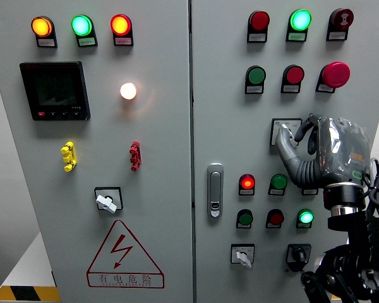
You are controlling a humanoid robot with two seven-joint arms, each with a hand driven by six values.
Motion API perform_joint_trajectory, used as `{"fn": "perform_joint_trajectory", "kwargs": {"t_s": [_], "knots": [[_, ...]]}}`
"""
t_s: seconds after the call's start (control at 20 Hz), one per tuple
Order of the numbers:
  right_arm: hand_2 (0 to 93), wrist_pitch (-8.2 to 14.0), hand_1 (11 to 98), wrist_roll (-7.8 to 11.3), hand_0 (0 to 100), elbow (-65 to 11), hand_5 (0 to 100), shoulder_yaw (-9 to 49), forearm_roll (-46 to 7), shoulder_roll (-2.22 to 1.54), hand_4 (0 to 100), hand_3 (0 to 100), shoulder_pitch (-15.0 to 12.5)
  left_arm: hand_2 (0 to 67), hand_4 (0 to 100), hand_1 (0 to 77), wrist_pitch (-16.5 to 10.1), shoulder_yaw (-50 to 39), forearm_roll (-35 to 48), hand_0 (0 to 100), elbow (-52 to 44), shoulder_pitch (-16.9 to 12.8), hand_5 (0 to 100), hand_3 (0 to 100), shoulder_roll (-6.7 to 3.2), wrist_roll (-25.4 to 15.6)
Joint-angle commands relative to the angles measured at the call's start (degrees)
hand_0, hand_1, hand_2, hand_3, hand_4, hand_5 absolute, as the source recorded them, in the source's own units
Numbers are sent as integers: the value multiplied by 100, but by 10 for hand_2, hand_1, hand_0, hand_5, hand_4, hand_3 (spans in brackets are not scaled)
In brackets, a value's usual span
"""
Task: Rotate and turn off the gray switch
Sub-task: 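Rotate the gripped white switch knob with the right hand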
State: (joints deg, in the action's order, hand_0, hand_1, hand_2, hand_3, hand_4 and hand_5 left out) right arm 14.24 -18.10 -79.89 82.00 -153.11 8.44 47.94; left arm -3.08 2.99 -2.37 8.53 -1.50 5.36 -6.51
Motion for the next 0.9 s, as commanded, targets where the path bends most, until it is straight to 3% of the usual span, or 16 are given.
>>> {"fn": "perform_joint_trajectory", "kwargs": {"t_s": [0.0,0.85], "knots": [[740,0,443,-9,759,0,1000,0,0,0,948,1000,-4,101,117,0,0,0,0,0,0,0,123,215,0,1],[751,70,399,-27,865,43,1000,0,0,17,948,1000,-4,102,118,0,0,0,0,0,0,0,124,215,0,1]]}}
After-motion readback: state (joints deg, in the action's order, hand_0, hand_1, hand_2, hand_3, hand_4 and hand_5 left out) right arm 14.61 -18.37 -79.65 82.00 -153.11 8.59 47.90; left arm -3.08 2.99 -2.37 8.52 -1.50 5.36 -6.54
